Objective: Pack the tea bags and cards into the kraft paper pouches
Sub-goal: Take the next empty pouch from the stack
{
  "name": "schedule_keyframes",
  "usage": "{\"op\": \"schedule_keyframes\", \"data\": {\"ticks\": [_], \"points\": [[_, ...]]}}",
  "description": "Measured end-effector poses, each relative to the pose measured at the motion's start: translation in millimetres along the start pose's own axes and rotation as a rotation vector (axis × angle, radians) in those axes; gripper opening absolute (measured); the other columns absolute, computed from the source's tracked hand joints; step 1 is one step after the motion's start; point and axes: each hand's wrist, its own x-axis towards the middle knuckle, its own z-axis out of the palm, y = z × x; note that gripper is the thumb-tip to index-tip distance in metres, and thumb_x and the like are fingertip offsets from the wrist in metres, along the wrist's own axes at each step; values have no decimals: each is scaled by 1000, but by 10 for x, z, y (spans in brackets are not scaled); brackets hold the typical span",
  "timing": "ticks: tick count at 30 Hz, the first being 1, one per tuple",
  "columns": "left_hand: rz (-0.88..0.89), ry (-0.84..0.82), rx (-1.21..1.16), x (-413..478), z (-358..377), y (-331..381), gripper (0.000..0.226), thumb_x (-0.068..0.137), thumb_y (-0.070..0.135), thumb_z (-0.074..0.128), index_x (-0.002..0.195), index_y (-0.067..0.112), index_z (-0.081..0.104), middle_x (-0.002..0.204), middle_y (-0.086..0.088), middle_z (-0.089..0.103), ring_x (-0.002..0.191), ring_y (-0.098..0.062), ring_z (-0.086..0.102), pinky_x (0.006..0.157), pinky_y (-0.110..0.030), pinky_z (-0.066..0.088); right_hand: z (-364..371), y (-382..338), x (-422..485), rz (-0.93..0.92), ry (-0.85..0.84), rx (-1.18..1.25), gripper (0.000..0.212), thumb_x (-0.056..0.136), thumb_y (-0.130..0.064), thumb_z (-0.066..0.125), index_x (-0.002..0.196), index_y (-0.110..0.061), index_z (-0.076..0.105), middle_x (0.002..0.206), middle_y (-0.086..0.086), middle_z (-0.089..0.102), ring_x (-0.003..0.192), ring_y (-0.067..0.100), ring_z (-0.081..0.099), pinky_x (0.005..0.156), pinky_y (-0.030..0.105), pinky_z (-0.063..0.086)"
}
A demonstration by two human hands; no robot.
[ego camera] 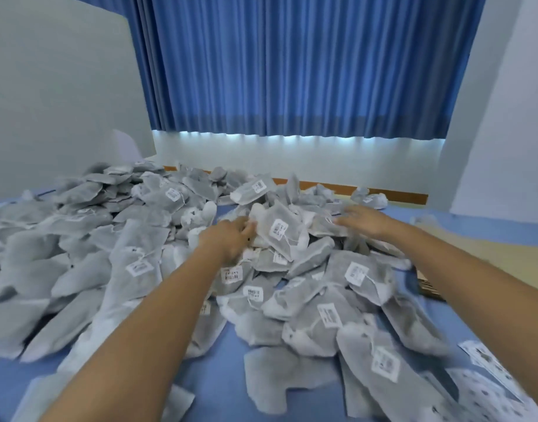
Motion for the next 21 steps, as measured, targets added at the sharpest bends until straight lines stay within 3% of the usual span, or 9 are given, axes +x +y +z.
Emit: {"op": "schedule_keyframes", "data": {"ticks": [2,4,8,11,14,16,18,21], "points": [[-40,202,39,-212,-85,-100,51,98,43,32,146,32,19,105,-8,59,86,-26,58,65,-35,48,-54,208,-319,42,28,-4,60,93,-47,53,142,-12,43,150,8,40,134,27,40,106,35,30],[-75,315,94,-401,-124,-264,53,98,52,18,147,33,20,88,-9,62,77,-26,60,67,-34,48,-11,389,-583,90,38,29,61,95,-45,51,144,-12,38,152,9,36,137,28,36,107,35,27],[-175,328,287,-700,-114,-571,57,98,50,24,148,24,24,131,-15,53,116,-34,50,95,-43,37,326,450,-817,164,-113,222,71,94,-52,47,152,-20,22,159,-1,20,145,21,22,115,36,17],[-161,365,315,-889,-89,-705,53,97,48,31,141,19,39,126,-15,55,113,-34,50,96,-44,36,610,211,-667,219,-42,234,71,95,-53,45,149,-11,28,156,8,28,142,29,28,115,38,22],[-198,474,343,-1003,-185,-851,50,96,46,36,134,17,49,128,-17,55,119,-37,47,103,-52,28,761,-281,-432,318,163,-68,80,91,-61,42,147,-5,30,156,17,22,143,38,18,116,50,17],[-360,422,383,-1073,-301,-1020,52,96,51,29,139,26,42,140,-15,45,130,-37,35,107,-58,18,880,-672,-353,252,197,-248,87,90,-64,39,151,-6,18,160,15,4,147,36,0,117,53,6],[-558,313,329,-1136,-312,-1269,55,94,57,17,143,35,30,150,-13,28,137,-40,22,105,-63,18,1078,-1020,-315,81,163,-327,92,88,-68,40,152,-8,13,161,13,-3,147,34,-9,116,53,-1],[-715,204,-51,-1254,-107,-1521,57,91,61,10,142,41,25,154,-11,19,136,-42,21,106,-65,17,1448,-1333,-349,-125,-7,-265,93,86,-69,44,154,-16,8,161,8,-10,146,33,-16,116,54,-2]]}}
